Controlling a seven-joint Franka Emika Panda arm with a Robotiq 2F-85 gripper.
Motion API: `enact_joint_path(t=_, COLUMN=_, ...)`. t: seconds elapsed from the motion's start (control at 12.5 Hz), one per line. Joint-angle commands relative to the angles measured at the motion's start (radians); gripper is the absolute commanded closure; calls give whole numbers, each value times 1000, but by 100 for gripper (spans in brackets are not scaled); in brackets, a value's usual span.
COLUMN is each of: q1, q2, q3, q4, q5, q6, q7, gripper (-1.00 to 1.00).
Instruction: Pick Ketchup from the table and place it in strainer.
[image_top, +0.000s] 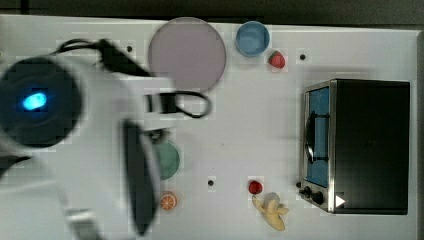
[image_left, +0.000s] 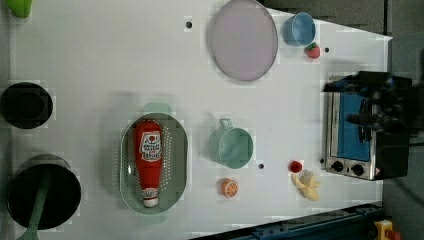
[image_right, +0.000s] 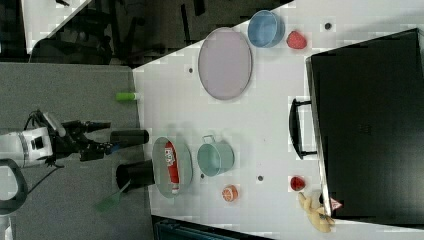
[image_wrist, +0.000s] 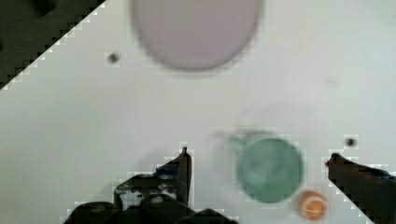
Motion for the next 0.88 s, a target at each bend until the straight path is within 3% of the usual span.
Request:
enact_joint_path(t=0.08, q1=-32, q2=-13, q3=-95, q4=77, q5=10, q6=-170, q7=-55, gripper=-100)
enact_joint_path(t=0.48, q1=-34, q2=26, q3=-243, q4=158, q5=-37, q6=-205, q7=-145, gripper=-100)
enact_joint_path(t=0.88, q1=-34, q2=31, q3=-254, q4=156, q5=-41, q6=-203, q7=-137, gripper=-100)
